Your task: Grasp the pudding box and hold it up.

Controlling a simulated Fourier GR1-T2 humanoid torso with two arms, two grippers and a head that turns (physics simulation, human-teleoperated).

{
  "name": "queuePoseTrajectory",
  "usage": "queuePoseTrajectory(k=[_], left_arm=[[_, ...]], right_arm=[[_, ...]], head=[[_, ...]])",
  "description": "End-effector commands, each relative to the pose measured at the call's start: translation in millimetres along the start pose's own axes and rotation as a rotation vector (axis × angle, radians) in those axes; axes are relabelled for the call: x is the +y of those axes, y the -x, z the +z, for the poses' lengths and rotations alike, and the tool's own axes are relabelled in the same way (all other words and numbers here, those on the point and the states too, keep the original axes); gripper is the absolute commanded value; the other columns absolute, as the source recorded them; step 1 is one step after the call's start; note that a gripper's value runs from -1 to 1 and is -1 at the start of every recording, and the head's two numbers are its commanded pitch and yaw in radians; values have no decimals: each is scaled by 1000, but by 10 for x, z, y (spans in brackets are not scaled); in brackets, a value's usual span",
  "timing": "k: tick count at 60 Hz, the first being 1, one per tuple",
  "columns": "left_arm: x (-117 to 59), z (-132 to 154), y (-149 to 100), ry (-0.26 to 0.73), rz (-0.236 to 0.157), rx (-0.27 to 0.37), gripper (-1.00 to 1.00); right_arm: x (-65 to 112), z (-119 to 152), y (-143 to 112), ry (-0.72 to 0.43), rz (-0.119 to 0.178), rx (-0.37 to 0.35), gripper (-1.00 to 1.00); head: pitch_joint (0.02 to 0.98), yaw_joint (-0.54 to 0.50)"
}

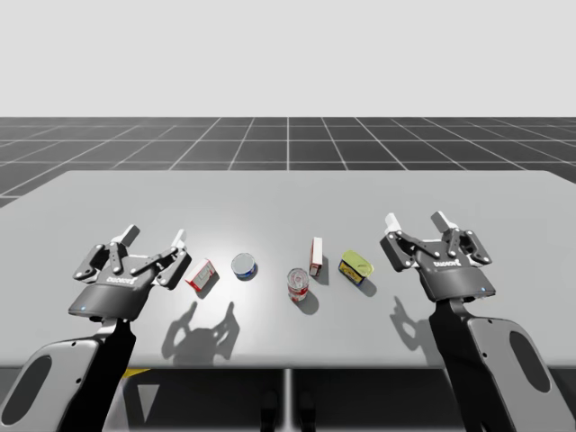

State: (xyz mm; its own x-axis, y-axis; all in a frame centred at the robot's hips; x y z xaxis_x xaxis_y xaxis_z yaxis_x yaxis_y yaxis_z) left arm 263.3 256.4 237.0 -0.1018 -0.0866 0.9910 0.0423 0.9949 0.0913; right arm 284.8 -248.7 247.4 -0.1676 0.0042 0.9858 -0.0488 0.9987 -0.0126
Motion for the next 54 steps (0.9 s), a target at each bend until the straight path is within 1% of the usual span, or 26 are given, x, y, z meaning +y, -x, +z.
queuePoseTrajectory(k=[1,6,7,15,17,20,22,24,25,27,30,31,33,36,37,40,43,44,47,50,53,54], left_arm=[[3,-8,13,3,-2,3,-1000],[-1,-10,15,6,-6,2,-1000],[-5,-10,16,6,-12,1,-1000],[-22,-13,17,12,-21,-2,-1000],[-24,-14,17,13,-22,-2,-1000],[-33,-11,15,15,-22,-3,-1000],[-40,-6,14,16,-22,-3,-1000],[-43,-5,13,16,-22,-3,-1000],[-45,-3,13,18,-21,-2,-1000],[-50,0,12,18,-20,-2,-1000],[-52,1,11,18,-19,-2,-1000],[-55,3,10,18,-19,-2,-1000],[-56,3,10,19,-19,-2,-1000],[-58,5,9,20,-18,-2,-1000],[-57,6,9,20,-17,-2,-1000],[-57,10,9,19,-17,-2,-1000],[-57,13,7,19,-15,-2,-1000],[-58,16,6,20,-15,-2,-1000],[-58,18,4,20,-14,-2,-1000],[-61,20,2,21,-13,-3,-1000],[-64,21,2,22,-13,-3,-1000],[-64,22,3,23,-13,-3,-1000]], right_arm=[[2,-2,0,0,-4,4,-1000],[3,-2,-2,-1,-4,6,-1000],[5,-2,-3,-2,-3,5,-1000],[14,-1,-5,-4,-2,5,-1000],[15,-1,-7,-2,0,4,-1000],[27,5,-11,-4,14,1,-1000],[31,8,-13,-6,14,2,-1000],[39,11,-17,-5,14,1,-1000],[51,22,-27,-22,2,4,-1000],[55,24,-26,-17,4,1,-1000],[69,32,-35,-12,-7,7,-1000],[79,36,-45,-13,-9,10,-1000],[99,56,-81,-14,5,10,-1000],[125,84,-120,-21,4,11,-1000],[158,122,-157,-30,15,12,-1000],[210,180,-196,-43,26,11,-1000],[255,235,-213,-68,17,20,-1000],[298,290,-220,-90,19,25,-1000],[339,348,-218,-102,28,32,-1000],[407,445,-201,-139,16,51,-1000],[461,523,-181,-152,26,56,-1000],[472,539,-174,-154,24,55,-1000]], head=[[676,-53],[720,-81],[732,-91],[776,-134],[782,-136],[789,-137],[790,-136],[790,-135],[790,-134],[789,-134],[788,-134],[788,-134],[788,-135],[789,-136],[789,-136],[791,-136],[791,-135],[792,-134],[792,-134],[793,-133],[792,-134],[793,-134]])
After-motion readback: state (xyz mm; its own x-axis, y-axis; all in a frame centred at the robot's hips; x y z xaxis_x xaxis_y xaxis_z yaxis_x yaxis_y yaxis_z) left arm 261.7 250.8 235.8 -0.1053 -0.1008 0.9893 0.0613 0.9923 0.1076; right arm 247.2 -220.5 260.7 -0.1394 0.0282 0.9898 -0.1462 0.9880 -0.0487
